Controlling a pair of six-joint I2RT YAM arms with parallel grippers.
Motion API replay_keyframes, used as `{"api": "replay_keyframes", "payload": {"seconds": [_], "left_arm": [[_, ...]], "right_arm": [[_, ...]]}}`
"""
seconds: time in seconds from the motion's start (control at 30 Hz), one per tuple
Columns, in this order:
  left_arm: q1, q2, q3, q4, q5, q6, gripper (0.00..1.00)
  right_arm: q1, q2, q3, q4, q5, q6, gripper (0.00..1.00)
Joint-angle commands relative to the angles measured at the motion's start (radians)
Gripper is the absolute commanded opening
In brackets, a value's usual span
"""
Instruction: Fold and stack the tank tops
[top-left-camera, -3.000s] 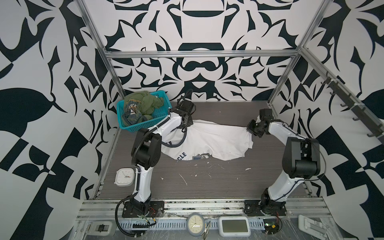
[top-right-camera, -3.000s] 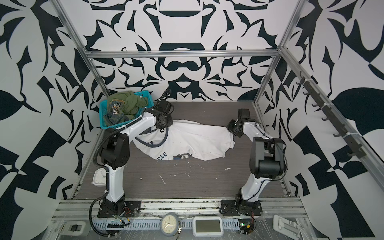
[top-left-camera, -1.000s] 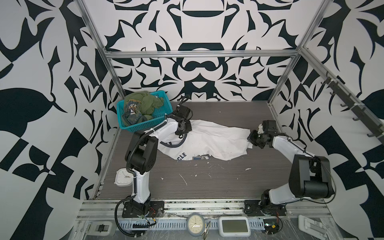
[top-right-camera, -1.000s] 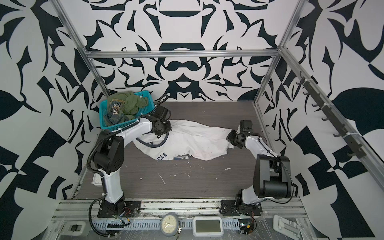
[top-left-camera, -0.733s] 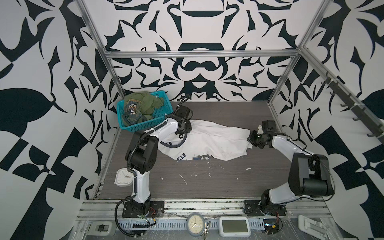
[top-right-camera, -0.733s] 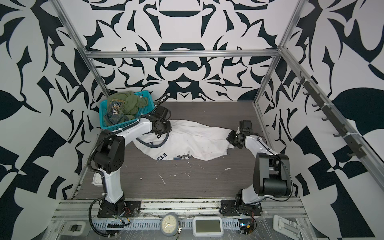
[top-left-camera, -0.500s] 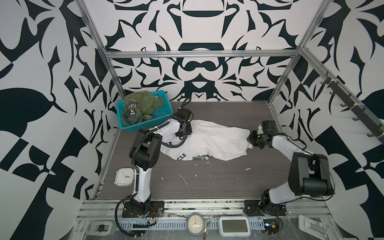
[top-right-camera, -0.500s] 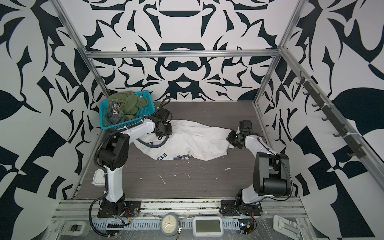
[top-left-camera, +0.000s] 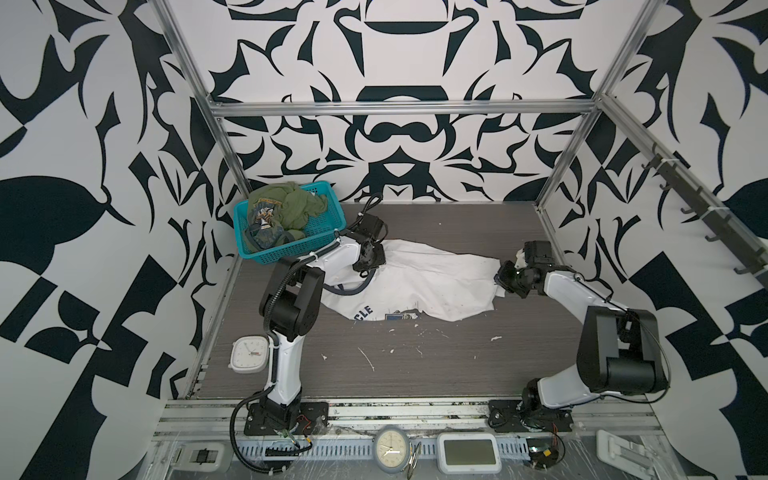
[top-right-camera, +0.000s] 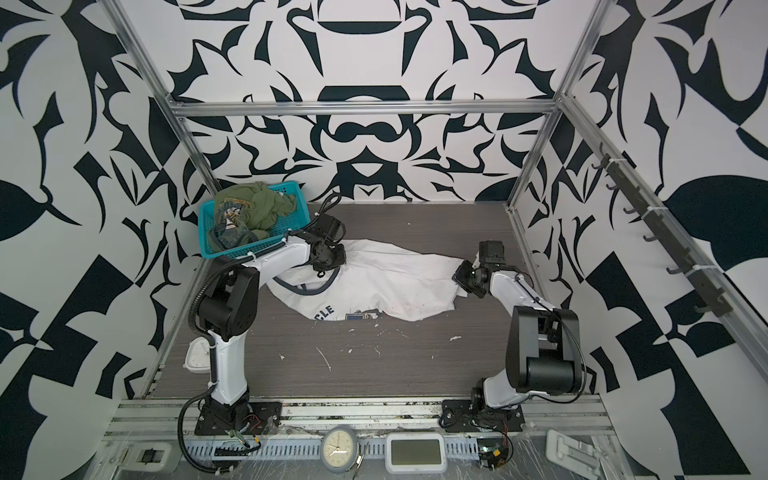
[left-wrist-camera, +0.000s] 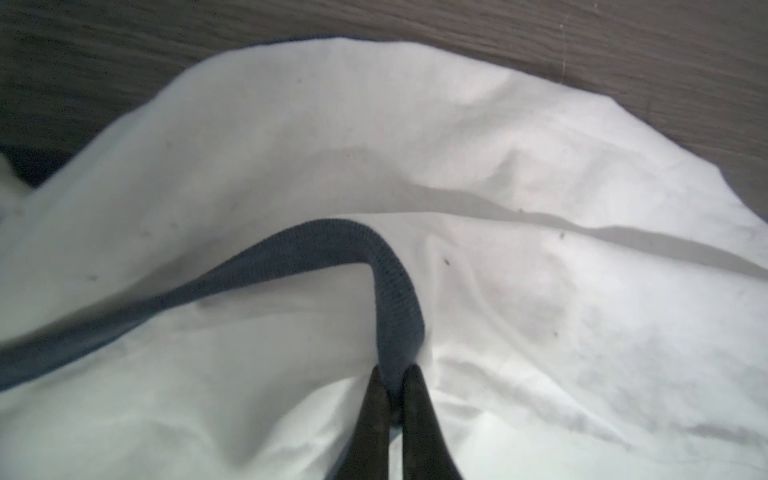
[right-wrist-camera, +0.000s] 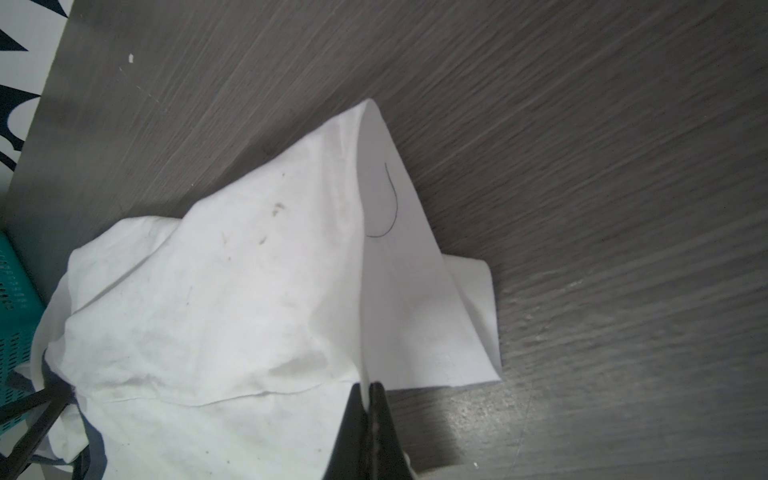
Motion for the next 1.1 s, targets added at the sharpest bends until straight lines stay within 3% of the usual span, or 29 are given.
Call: {"api": "replay_keyframes", "payload": {"seconds": [0.0, 0.17, 0.33, 0.5, 0.63, 0.83, 0.97, 1.07], "left_arm": [[-0.022, -0.131, -0.017, -0.025, -0.043, -0.007, 0.00], [-0.042, -0.373, -0.137, -0.007, -0.108, -0.019, 0.00], [-0.042, -0.655, -0.237, 0.035, -0.198, 0.001, 0.00], [-0.042, -0.899, -0.135, 0.034, -0.283, 0.105, 0.00], [-0.043, -1.011, -0.059, 0.073, -0.236, 0.157, 0.00], [-0.043, -1.014, -0.078, 0.061, -0.237, 0.151, 0.00], [-0.043, -0.853, 0.039, -0.077, -0.396, 0.164, 0.00], [-0.042, -0.724, 0.159, -0.140, -0.419, 0.185, 0.00]], "right_arm": [[0.004, -0.079, 0.031, -0.059, 0.012, -0.018, 0.00], [0.003, -0.234, 0.065, -0.153, 0.001, -0.039, 0.00], [0.000, -0.420, 0.163, -0.236, -0.092, -0.069, 0.00], [-0.001, -0.581, 0.352, -0.181, -0.219, -0.081, 0.00], [0.000, -0.610, 0.463, -0.137, -0.251, -0.087, 0.00], [0.000, -0.574, 0.452, -0.058, -0.308, -0.009, 0.00], [-0.001, -0.500, 0.486, -0.067, -0.270, -0.001, 0.00], [-0.001, -0.442, 0.524, -0.053, -0.198, -0.002, 0.00]]}}
